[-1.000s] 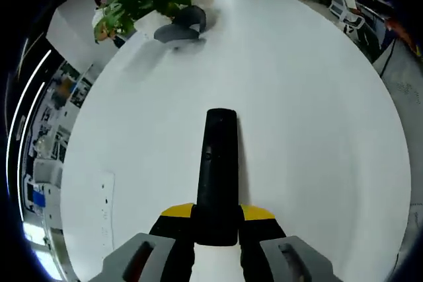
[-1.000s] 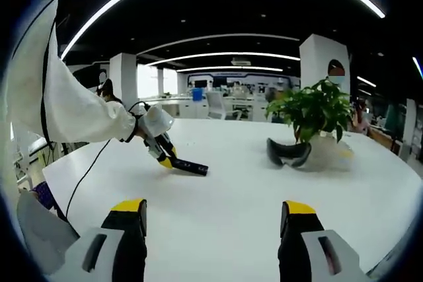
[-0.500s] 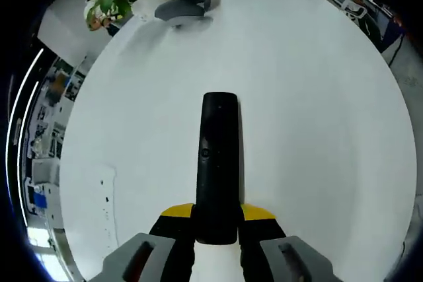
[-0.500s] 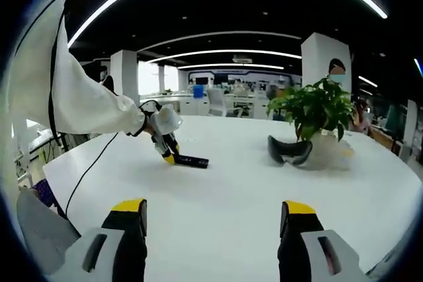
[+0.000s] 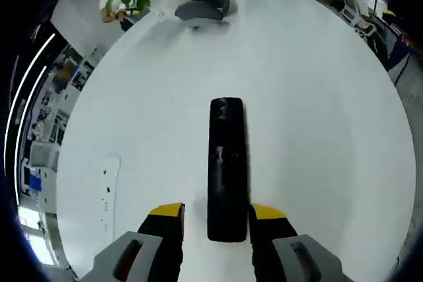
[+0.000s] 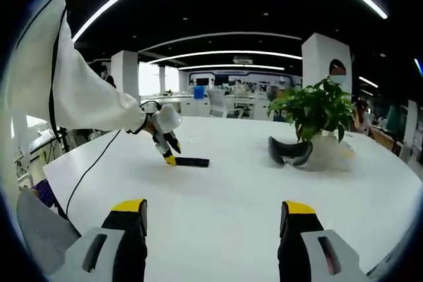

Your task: Press the specified remote control buttons in sequence, fully releasing each button before pressing the next.

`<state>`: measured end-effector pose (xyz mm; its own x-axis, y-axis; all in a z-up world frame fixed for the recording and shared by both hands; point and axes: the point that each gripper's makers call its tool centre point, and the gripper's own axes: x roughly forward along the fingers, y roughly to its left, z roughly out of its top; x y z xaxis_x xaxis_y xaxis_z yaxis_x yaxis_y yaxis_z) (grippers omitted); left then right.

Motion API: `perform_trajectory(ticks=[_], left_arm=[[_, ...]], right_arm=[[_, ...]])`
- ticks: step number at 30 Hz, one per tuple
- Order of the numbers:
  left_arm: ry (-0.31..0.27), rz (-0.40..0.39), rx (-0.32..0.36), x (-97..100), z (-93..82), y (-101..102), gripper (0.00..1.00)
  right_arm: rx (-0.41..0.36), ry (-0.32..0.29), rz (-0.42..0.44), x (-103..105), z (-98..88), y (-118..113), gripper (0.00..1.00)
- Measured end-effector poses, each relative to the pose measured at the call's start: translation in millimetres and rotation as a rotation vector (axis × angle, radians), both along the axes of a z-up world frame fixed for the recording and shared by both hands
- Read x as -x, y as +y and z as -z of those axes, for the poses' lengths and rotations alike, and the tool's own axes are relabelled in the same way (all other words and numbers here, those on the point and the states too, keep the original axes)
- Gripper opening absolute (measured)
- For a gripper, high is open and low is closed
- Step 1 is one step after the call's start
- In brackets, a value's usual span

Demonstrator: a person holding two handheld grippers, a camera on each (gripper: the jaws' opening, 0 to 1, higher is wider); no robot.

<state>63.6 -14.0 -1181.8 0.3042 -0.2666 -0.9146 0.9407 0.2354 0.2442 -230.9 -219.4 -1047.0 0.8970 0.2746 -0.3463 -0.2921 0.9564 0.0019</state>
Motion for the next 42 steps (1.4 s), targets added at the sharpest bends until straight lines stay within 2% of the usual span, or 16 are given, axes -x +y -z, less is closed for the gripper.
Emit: perform_trajectory(ticks=[2,7,9,10,12,13,18,19,23,26,30,32,35,38,40,42], left_arm=[[-0.034,0.01,-0.004,-3.1,-2.3,-0.7,0.49],[-0.091,-0.057,-0.02,-5.4,-5.5,2.7,0.57],[-0.108,-0.103,-0.03,-6.4,-8.1,7.2,0.64],[-0.13,-0.174,-0.013,-7.7,-12.1,10.2,0.69],[-0.161,-0.193,0.087,-5.7,-22.3,4.4,0.69],[-0.176,-0.201,0.092,-6.0,-24.9,5.8,0.72],[-0.217,-0.278,0.245,13.8,-48.4,6.1,0.91],[-0.212,-0.322,0.27,20.8,-52.5,9.3,0.94],[-0.248,-0.394,0.381,39.2,-73.3,15.4,0.95],[-0.273,-0.418,0.419,58.6,-87.4,20.6,1.0],[-0.329,-0.433,0.477,89.4,-107.3,23.8,1.0],[-0.32,-0.455,0.493,107.8,-109.6,28.0,1.0],[-0.266,-0.513,0.552,138.5,-104.0,28.6,1.0],[-0.265,-0.538,0.561,163.7,-101.8,31.8,1.0],[-0.284,-0.564,0.616,174.0,-107.8,31.3,1.0],[-0.272,-0.606,0.667,185.4,-111.6,33.4,1.0]], right_arm=[[0.001,-0.004,-0.001,0.1,-0.7,0.2,0.82],[-0.008,-0.017,0.004,0.4,-4.1,-1.1,0.82],[-0.017,-0.029,0.005,1.1,-7.0,-1.7,0.82],[-0.023,-0.034,0.006,1.2,-8.3,-1.8,0.81],[-0.025,-0.038,0.008,1.0,-9.0,-2.2,0.82],[-0.026,-0.042,0.011,1.0,-9.8,-2.7,0.82],[-0.035,-0.054,0.007,1.7,-12.3,-2.0,0.81],[-0.036,-0.055,0.005,1.7,-12.5,-1.8,0.8],[-0.049,-0.064,0.005,2.2,-14.8,-2.0,0.8],[-0.058,-0.069,0.006,2.4,-16.0,-2.3,0.82],[-0.062,-0.075,0.011,2.3,-16.9,-3.2,0.84],[-0.063,-0.077,0.014,2.3,-17.4,-3.8,0.86],[-0.066,-0.068,0.006,2.5,-15.8,-2.1,0.88],[-0.058,-0.074,-0.001,2.3,-16.5,-0.8,0.89],[-0.059,-0.075,0.0,2.1,-16.7,-1.1,0.91],[-0.054,-0.075,0.007,1.6,-16.2,-2.3,0.93]])
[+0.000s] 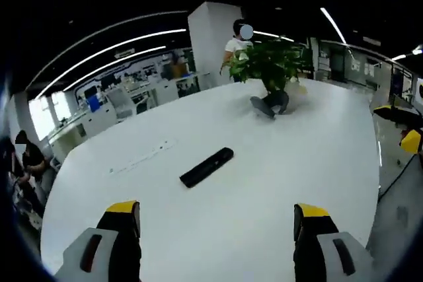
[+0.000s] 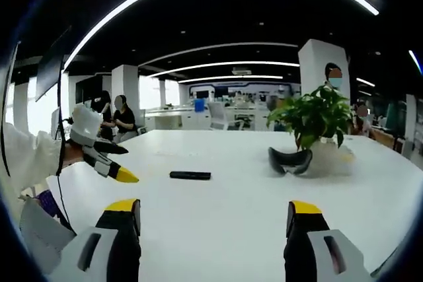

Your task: Press the specified remote control buttons in sequence, fully releasing each button before pressing the next.

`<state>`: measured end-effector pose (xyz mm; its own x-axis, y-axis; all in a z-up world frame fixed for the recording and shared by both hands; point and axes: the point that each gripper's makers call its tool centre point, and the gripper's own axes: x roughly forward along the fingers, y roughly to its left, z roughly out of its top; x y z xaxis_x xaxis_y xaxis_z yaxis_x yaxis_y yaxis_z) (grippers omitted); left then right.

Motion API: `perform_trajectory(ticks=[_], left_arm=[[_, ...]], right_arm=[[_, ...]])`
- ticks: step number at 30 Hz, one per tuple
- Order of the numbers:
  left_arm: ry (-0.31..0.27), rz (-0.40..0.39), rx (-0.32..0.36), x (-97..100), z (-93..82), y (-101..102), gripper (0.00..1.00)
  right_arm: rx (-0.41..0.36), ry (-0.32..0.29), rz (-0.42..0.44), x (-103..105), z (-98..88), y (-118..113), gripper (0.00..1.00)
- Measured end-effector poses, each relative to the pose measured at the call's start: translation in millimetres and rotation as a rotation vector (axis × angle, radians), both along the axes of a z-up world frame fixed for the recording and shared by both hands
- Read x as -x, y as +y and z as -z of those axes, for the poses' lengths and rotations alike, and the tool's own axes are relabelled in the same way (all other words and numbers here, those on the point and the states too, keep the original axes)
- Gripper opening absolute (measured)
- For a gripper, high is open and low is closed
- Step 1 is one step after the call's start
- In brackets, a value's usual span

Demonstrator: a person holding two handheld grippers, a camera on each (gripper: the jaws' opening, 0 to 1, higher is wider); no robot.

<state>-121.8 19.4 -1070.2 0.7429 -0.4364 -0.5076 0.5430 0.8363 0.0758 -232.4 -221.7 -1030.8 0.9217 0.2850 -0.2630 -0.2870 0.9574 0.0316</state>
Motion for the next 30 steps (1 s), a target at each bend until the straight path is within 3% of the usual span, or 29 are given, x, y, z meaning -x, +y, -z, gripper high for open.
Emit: perform_trajectory(ticks=[7,9,13,17,19,23,28,30], left_arm=[[-0.047,-0.059,-0.001,37.7,-15.4,16.2,1.0],[-0.069,-0.097,-0.012,49.5,-17.5,24.6,1.0],[-0.109,-0.198,0.043,77.6,-21.7,36.3,1.0],[-0.131,-0.23,0.033,99.4,-19.3,42.4,1.0],[-0.151,-0.249,-0.012,105.8,-15.1,50.0,1.0],[-0.164,-0.312,0.07,109.1,-17.0,54.6,1.0],[-0.178,-0.36,0.062,110.1,-12.0,57.8,1.0],[-0.193,-0.328,0.005,112.7,-11.7,55.3,1.0]], right_arm=[[0.023,-0.007,0.003,-0.3,0.4,0.0,0.97],[0.023,-0.009,0.004,-0.5,0.2,-0.4,0.99],[0.02,-0.025,0.016,-0.8,-3.2,-2.7,0.99],[0.009,-0.018,0.025,-1.7,-2.7,-5.1,0.99],[0.004,-0.018,0.037,-1.7,-3.5,-7.9,0.99],[-0.021,-0.016,0.056,-1.7,-5.8,-13.5,0.99],[-0.012,-0.027,0.097,-1.4,-6.9,-25.2,0.99],[-0.002,-0.015,0.105,-1.4,-3.4,-29.0,0.99]])
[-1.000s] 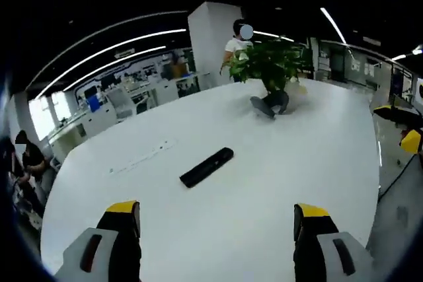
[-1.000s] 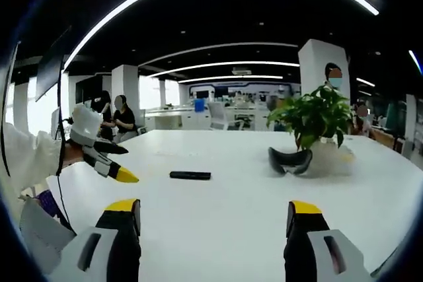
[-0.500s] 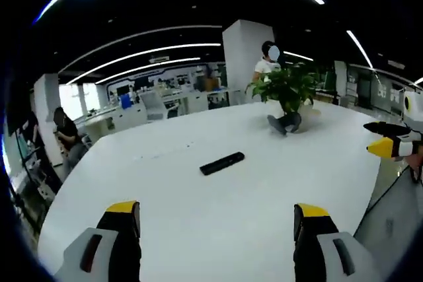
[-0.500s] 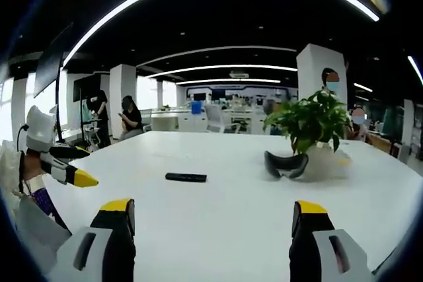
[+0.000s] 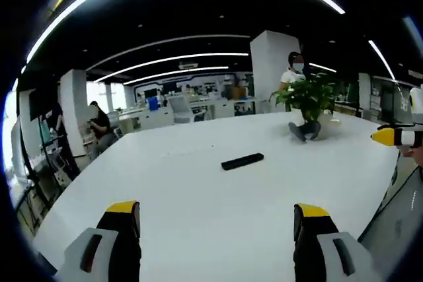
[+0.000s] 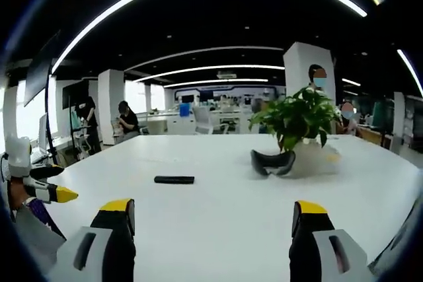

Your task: Press the specified remote control buttons in sequence, fully releasing each button before pressing the next.

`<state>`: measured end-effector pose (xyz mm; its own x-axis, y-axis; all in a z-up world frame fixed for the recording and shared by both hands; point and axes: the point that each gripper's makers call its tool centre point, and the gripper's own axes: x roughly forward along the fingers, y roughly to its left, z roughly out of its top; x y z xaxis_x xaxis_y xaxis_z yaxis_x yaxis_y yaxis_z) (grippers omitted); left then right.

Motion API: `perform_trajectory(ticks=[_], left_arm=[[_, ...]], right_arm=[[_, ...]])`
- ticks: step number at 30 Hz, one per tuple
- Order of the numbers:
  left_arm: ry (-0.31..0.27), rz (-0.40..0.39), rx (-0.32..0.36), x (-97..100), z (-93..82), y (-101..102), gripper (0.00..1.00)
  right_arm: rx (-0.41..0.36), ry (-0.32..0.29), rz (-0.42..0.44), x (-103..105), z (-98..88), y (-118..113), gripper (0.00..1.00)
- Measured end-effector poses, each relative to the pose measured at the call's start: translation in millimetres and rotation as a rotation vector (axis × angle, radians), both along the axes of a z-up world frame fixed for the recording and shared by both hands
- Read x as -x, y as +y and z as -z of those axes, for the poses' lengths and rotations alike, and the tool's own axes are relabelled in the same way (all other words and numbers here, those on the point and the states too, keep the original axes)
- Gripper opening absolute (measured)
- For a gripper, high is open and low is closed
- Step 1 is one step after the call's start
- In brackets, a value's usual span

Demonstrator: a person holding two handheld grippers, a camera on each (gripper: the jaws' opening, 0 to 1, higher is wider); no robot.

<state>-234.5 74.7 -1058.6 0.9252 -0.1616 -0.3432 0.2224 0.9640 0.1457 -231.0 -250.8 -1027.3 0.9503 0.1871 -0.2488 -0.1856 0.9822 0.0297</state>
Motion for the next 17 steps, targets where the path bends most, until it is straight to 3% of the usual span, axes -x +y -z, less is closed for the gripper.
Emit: perform_trajectory(ticks=[3,7,17], left_arm=[[-0.025,-0.008,-0.01,1.0,-0.8,1.7,1.0],[0.02,0.003,-0.013,-2.0,7.3,-0.7,1.0],[-0.019,0.002,-0.022,-0.8,1.0,-0.1,1.0]], right_arm=[[-0.014,-0.005,0.025,-0.3,0.6,-4.7,0.99],[-0.012,0.008,0.02,-1.2,3.4,-2.0,0.97],[0.034,-0.007,0.018,0.7,2.7,-0.9,0.95]])
